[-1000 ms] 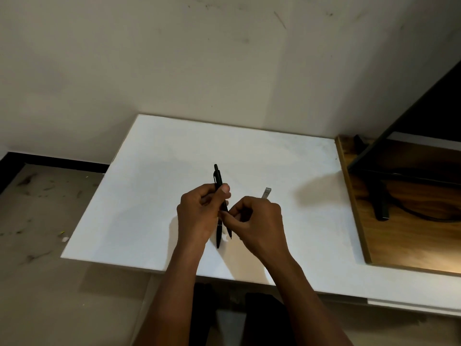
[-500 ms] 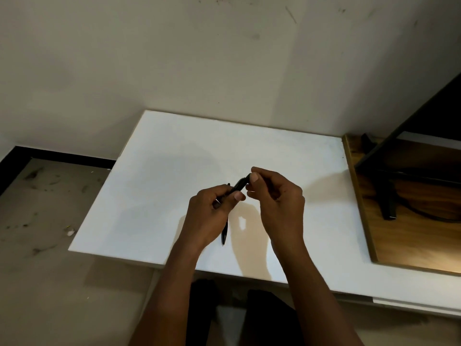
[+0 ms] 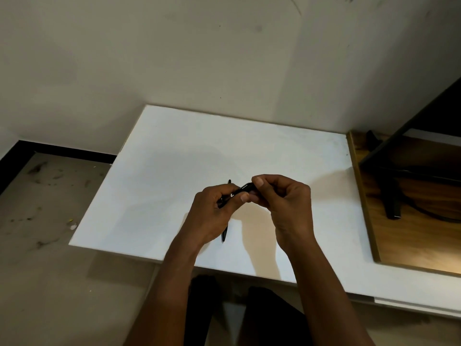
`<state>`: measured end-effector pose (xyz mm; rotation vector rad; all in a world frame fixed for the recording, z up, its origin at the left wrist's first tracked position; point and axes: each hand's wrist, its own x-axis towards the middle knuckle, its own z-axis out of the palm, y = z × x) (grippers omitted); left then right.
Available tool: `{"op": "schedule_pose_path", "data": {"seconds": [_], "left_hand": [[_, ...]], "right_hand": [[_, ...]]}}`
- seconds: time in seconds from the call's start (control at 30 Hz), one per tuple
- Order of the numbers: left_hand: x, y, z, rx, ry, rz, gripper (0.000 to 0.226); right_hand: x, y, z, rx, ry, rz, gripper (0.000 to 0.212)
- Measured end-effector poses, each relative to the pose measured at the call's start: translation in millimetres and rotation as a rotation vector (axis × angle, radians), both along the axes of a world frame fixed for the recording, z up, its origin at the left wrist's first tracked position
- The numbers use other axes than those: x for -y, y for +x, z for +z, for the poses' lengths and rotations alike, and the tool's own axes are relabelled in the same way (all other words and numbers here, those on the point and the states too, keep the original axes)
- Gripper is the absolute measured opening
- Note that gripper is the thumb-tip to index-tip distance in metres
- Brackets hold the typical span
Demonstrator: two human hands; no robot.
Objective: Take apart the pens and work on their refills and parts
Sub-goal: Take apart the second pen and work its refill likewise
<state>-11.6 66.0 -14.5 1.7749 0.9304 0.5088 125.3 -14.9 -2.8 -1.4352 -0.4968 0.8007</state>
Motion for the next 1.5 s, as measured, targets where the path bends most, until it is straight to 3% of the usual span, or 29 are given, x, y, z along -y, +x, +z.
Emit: {"op": "schedule_pose_path", "data": {"seconds": [0.4, 0.7, 0.77, 0.93, 1.13, 1.27, 1.5], "left_hand": [[-5, -11, -1, -0.003, -0.111, -0.064, 0.020], [-14, -23, -4, -0.038, -0.073, 0.030, 0.021], [-14, -24, -4, -0.036, -0.082, 0.037, 0.021], [-16, -24, -5, -0.055, -0.082, 0.132, 0.022], [-14, -22, -8, -0.076, -0.067, 0.198, 0.021], [-14, -21, -9, -0.100, -0.061, 0.208, 0.015], [-13, -20, -9, -0.129, -0.041, 0.180, 0.017]], "right_hand": [[-6, -7, -2, -0.050, -0.031, -0.027, 0.009], [-8, -9, 1, -0.050, 0.037, -0.090, 0.012], [-7, -9, -1, 0.046, -0.023, -0.103, 0.011], [-5, -17, -15, 0.634, -0.394, 0.120, 0.018], [-10, -26, -17, 0.972, -0.667, 0.165, 0.014], [-15, -32, -22, 1.058, -0.792, 0.202, 0.022], [-18, -31, -25, 1.040, -0.848, 0.200, 0.025]]}}
